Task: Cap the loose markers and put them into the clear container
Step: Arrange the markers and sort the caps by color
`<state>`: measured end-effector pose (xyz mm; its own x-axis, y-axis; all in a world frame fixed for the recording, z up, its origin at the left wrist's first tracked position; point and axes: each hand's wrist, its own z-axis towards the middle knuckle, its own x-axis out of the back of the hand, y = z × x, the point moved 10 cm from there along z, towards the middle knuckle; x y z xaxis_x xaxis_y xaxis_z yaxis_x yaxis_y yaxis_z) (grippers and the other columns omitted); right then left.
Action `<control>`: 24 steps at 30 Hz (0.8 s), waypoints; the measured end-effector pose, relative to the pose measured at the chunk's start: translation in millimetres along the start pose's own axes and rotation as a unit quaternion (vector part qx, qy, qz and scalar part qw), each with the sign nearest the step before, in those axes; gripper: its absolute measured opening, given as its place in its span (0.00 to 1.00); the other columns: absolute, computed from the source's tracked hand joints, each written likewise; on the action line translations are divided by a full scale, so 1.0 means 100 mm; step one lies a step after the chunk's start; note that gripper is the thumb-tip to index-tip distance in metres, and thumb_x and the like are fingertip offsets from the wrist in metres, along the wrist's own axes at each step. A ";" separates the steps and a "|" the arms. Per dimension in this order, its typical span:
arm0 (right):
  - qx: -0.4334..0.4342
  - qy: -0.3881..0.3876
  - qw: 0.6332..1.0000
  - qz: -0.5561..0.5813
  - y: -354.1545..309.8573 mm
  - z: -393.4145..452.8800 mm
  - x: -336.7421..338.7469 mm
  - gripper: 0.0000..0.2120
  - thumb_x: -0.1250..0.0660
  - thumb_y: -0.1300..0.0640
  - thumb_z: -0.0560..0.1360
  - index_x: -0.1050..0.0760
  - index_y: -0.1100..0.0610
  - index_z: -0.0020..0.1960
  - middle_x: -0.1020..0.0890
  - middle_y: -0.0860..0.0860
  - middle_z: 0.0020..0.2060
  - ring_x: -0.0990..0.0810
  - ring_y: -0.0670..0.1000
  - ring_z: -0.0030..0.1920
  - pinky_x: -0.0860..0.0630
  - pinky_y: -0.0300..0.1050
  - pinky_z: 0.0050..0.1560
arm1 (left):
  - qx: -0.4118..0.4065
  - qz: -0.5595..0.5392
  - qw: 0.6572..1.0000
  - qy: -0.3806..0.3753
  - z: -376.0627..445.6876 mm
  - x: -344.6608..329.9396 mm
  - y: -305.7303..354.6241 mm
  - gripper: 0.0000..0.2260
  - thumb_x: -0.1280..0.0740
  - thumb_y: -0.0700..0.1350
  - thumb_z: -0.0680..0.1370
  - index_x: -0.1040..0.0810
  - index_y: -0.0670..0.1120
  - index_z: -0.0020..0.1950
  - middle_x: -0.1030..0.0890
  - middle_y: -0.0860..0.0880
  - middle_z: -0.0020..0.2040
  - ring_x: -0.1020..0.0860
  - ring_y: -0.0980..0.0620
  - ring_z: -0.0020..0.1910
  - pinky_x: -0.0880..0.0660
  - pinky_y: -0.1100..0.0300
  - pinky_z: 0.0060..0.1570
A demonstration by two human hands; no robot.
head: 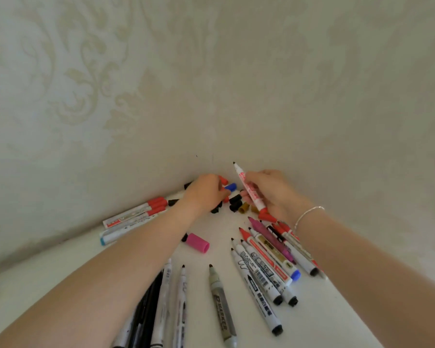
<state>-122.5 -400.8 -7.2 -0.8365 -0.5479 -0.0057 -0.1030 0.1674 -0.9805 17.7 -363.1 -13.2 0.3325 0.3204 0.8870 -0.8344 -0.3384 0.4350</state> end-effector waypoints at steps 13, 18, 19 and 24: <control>0.006 0.004 1.000 -0.018 0.09 0.08 0.08 0.07 0.36 0.59 0.78 0.30 0.62 0.53 0.21 0.59 0.35 0.25 0.49 0.24 0.26 0.39 0.25 | 0.051 0.158 0.985 0.042 0.29 -0.27 -0.10 0.14 0.37 0.45 0.77 0.26 0.49 0.63 0.23 0.45 0.55 0.22 0.46 0.51 0.30 0.56 0.45; 0.011 0.011 0.999 -0.033 0.08 0.07 0.09 0.06 0.35 0.60 0.77 0.30 0.60 0.52 0.19 0.59 0.38 0.22 0.53 0.31 0.25 0.43 0.29 | 0.031 0.195 0.978 0.072 0.28 -0.17 -0.04 0.09 0.40 0.42 0.78 0.24 0.52 0.54 0.20 0.50 0.45 0.23 0.48 0.46 0.36 0.58 0.48; 0.017 0.013 0.999 -0.038 0.06 0.06 0.09 0.06 0.35 0.60 0.77 0.29 0.59 0.52 0.20 0.59 0.41 0.21 0.52 0.33 0.24 0.41 0.27 | 0.034 0.183 0.979 0.088 0.27 -0.10 -0.03 0.07 0.41 0.42 0.79 0.24 0.51 0.51 0.20 0.50 0.45 0.23 0.48 0.44 0.36 0.57 0.47; 0.068 0.015 0.992 -0.103 -0.10 0.01 0.09 0.08 0.35 0.59 0.77 0.25 0.54 0.56 0.20 0.57 0.43 0.22 0.49 0.32 0.23 0.39 0.27 | 0.073 -0.149 0.980 0.109 0.17 0.24 -0.12 0.09 0.41 0.47 0.79 0.23 0.46 0.47 0.20 0.50 0.39 0.23 0.48 0.42 0.30 0.54 0.47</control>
<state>-128.2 -408.3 2.1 -0.8212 -0.5342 0.2008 -0.2006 -0.0591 -0.9779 43.6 -366.5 5.7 0.4371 0.6008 0.6693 -0.6376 -0.3179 0.7017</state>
